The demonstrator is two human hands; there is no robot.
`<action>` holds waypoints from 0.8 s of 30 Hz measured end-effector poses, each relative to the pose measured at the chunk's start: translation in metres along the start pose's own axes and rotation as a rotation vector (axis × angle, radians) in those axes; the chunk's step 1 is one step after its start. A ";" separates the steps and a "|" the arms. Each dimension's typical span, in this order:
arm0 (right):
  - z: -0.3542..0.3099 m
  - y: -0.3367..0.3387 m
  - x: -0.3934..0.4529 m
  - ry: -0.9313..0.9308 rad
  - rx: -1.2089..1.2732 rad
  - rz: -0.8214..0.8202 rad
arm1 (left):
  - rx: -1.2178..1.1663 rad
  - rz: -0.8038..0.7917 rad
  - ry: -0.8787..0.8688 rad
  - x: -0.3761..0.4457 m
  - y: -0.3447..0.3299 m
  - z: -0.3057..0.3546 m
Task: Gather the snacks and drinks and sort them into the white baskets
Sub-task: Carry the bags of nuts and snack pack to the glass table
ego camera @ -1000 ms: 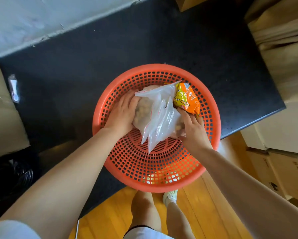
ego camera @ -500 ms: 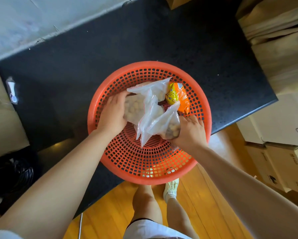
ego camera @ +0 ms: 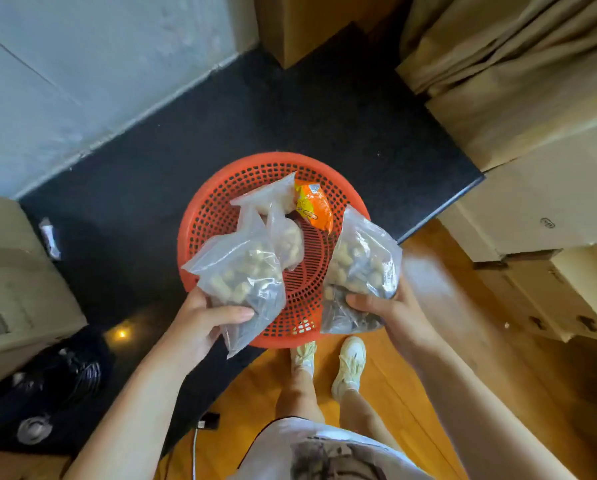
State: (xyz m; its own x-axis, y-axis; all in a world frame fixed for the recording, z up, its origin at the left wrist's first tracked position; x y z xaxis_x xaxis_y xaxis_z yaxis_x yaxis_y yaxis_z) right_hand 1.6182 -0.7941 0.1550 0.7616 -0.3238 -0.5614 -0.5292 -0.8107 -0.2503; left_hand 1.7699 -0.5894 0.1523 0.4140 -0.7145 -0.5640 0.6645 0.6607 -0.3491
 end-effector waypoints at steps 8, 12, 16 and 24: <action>-0.013 0.046 -0.116 0.212 0.264 0.255 | -0.165 -0.344 0.129 -0.003 -0.116 0.004; 0.003 0.080 -0.197 0.301 0.351 0.493 | -0.073 -0.590 0.186 -0.009 -0.206 0.001; 0.030 0.107 -0.294 0.377 0.361 0.770 | 0.243 -0.720 0.181 -0.033 -0.303 -0.025; 0.151 0.122 -0.501 0.480 0.639 1.262 | 0.522 -0.944 0.205 -0.155 -0.440 -0.149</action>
State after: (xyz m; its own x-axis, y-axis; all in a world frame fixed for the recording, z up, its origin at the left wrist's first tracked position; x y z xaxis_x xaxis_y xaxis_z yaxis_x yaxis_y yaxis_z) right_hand 1.1161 -0.6575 0.2866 -0.3307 -0.8589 -0.3911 -0.8894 0.4223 -0.1753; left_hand 1.3203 -0.7351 0.2821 -0.4790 -0.7976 -0.3665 0.8609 -0.3454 -0.3736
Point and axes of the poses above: each hand's wrist, its own x-axis towards the middle knuckle, its own y-axis out of the back of the hand, z = x × y, the point moved 5 cm from there along x, towards the middle knuckle, and after that the axes turned 5 degrees about -z, right-handed, at the moved point
